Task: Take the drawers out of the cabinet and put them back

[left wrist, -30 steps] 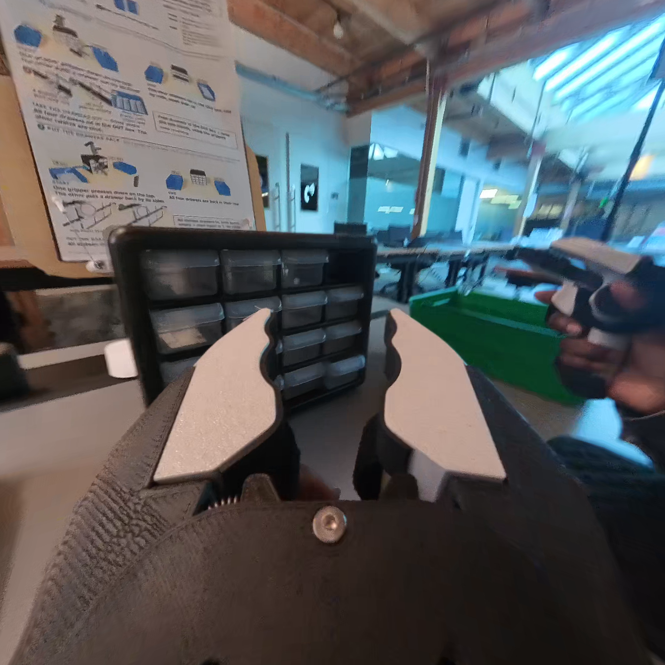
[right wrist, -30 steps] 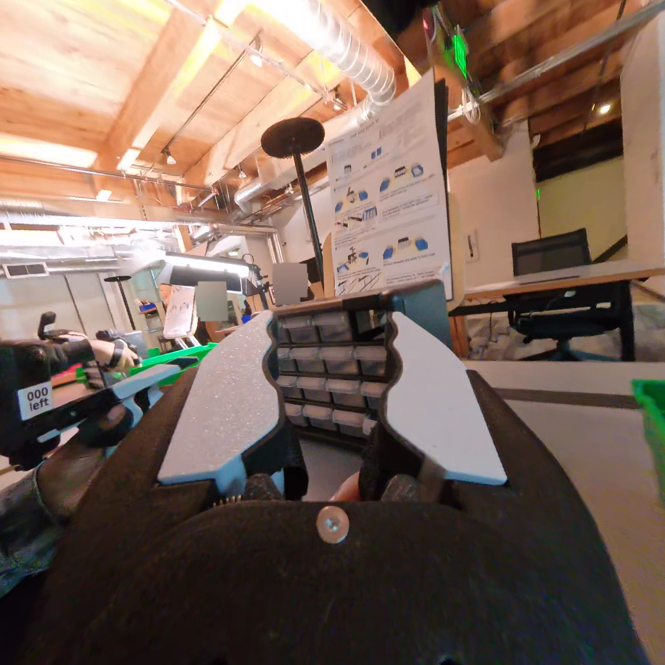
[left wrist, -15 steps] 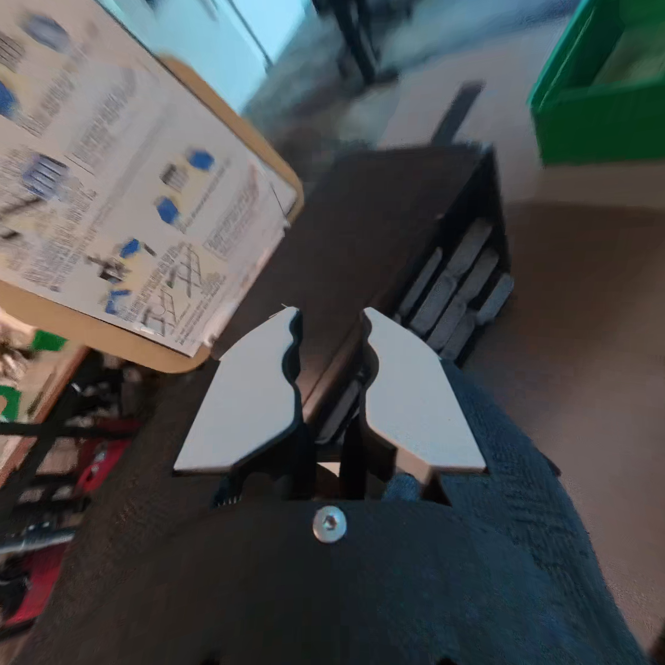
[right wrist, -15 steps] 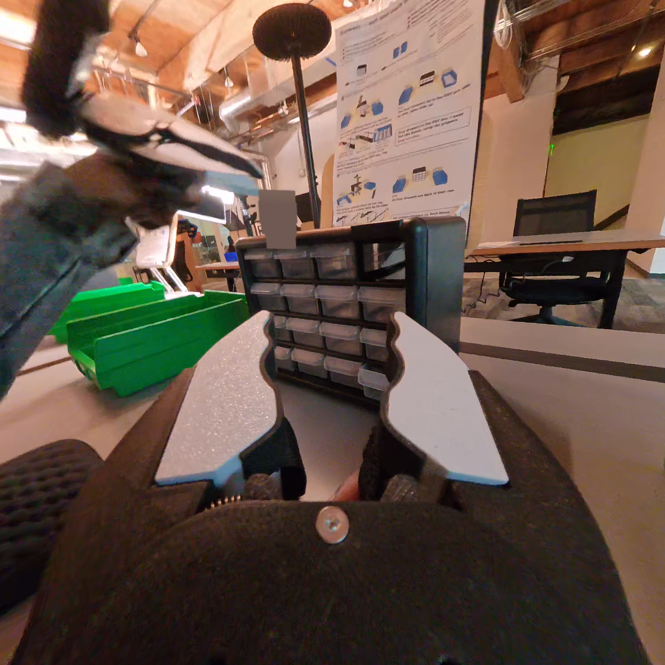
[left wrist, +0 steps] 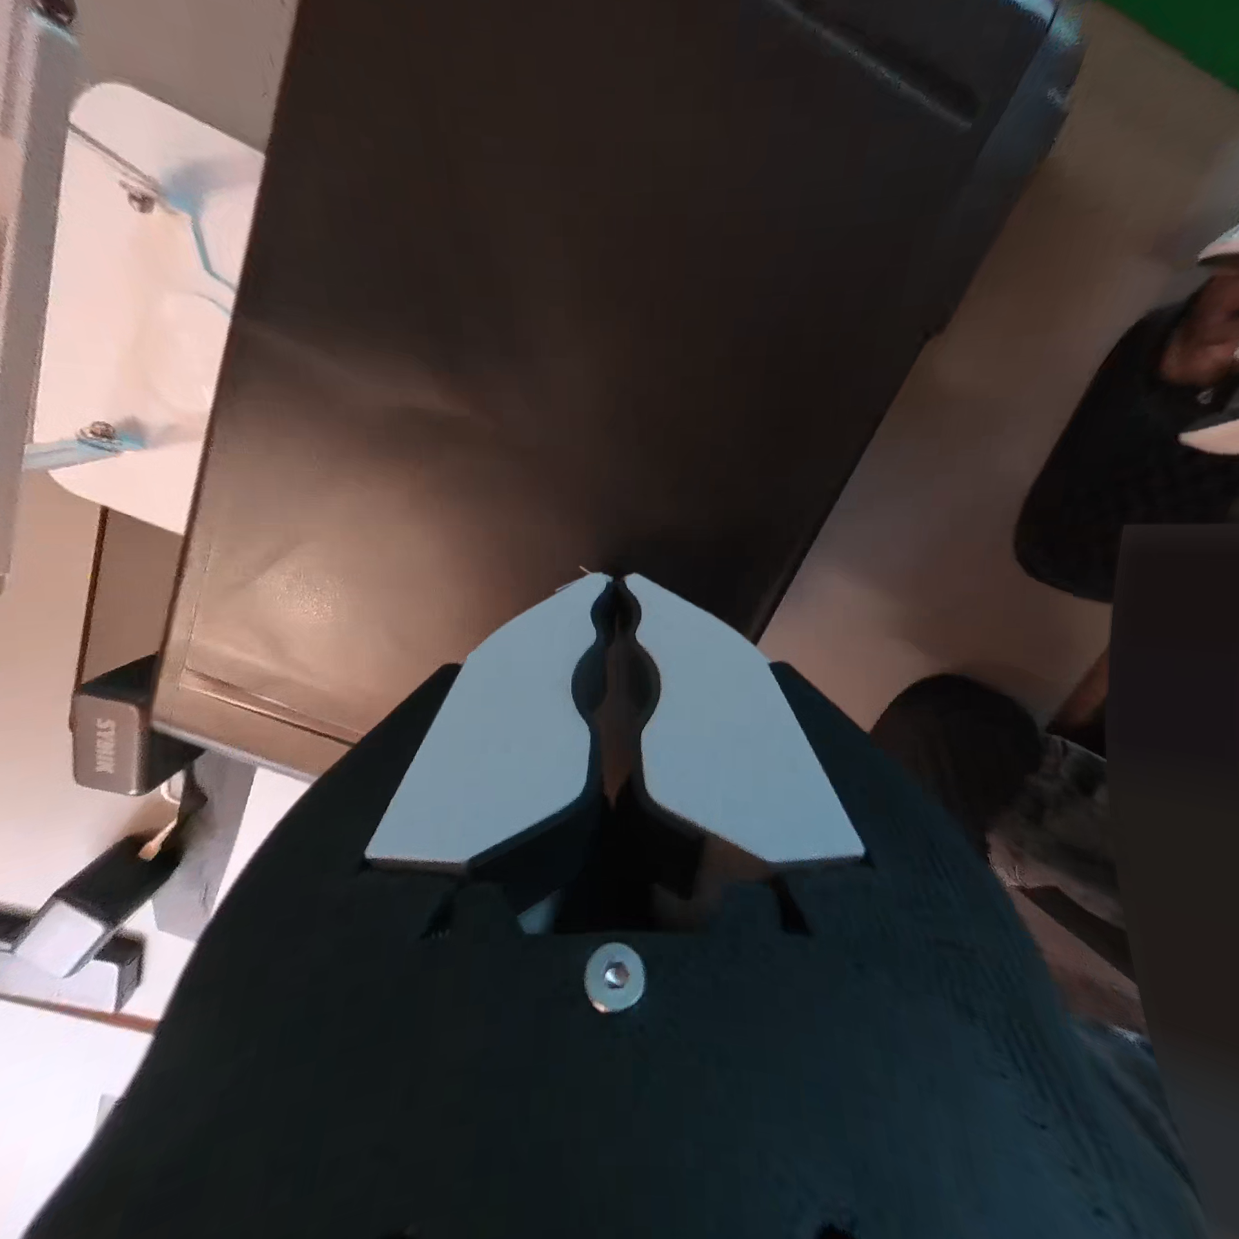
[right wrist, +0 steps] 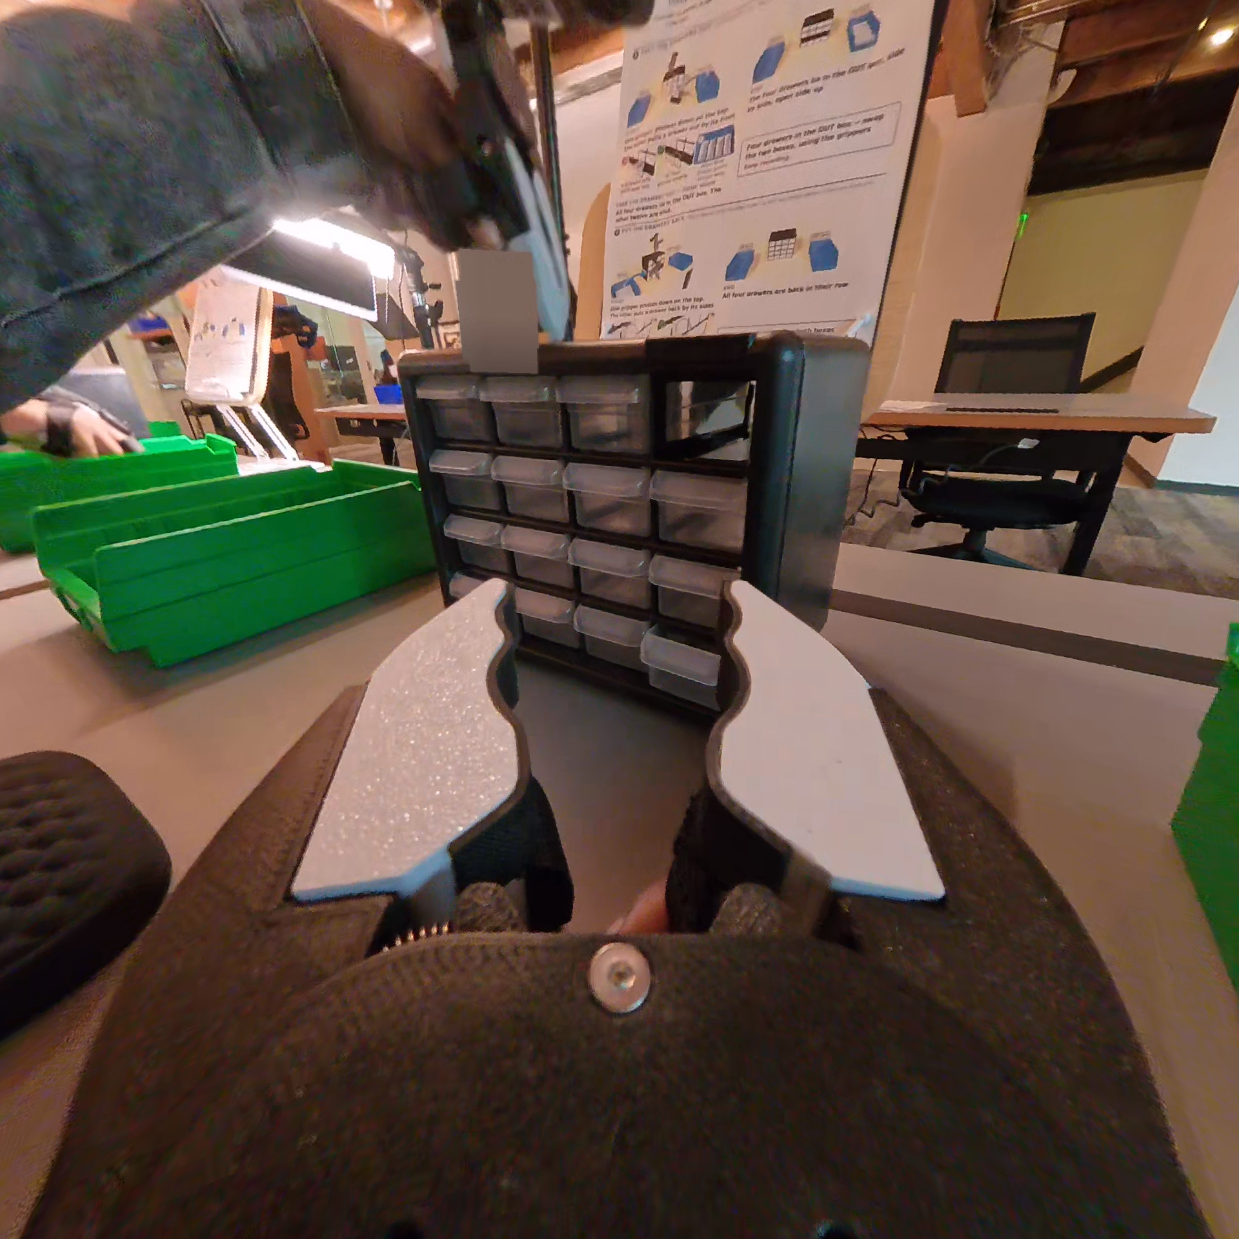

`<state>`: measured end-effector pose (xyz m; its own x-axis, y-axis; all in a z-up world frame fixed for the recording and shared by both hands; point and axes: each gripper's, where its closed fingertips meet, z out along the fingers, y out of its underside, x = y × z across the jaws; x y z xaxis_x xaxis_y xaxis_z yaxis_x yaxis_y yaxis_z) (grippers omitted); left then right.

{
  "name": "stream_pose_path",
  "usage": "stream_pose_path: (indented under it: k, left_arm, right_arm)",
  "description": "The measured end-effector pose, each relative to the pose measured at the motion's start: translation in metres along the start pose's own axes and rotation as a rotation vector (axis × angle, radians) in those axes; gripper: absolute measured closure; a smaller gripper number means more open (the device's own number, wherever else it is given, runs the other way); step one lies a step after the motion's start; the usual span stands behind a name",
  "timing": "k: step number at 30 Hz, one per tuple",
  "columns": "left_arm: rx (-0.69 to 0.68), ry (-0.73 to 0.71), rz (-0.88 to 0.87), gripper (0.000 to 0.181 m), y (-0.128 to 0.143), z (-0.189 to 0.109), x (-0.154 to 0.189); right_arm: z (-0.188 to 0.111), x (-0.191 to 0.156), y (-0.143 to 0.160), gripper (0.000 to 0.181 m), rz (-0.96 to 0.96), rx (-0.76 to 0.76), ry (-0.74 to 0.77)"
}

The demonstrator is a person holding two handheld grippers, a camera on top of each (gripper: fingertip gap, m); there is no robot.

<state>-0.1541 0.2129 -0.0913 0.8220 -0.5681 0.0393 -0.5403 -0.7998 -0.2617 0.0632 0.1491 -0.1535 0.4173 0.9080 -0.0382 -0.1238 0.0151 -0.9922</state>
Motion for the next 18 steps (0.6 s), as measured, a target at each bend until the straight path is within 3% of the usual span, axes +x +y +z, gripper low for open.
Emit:
stream_pose_path:
  k: [1,5,7,13,18]
  left_arm:
    - [-0.016,0.006,0.009,0.181,0.002,0.002,0.001]
    - [-0.028,-0.012,0.041,0.18,0.001,0.002,0.001]
    - [-0.04,-0.019,0.053,0.18,0.001,0.002,0.001]
    - [-0.035,-0.003,0.051,0.18,0.001,0.002,0.001]
    - [-0.031,0.024,0.046,0.18,0.001,0.002,0.001]
  right_arm:
    - [0.001,-0.001,0.002,0.125,-0.013,-0.015,-0.001]
    - [0.009,-0.015,0.009,0.127,-0.075,-0.098,-0.045]
    - [0.017,-0.019,0.003,0.131,-0.198,-0.13,-0.04]
    - [0.068,-0.034,-0.054,0.142,-0.981,0.018,0.099]
    - [0.119,-0.04,-0.035,0.15,-1.559,0.088,0.178]
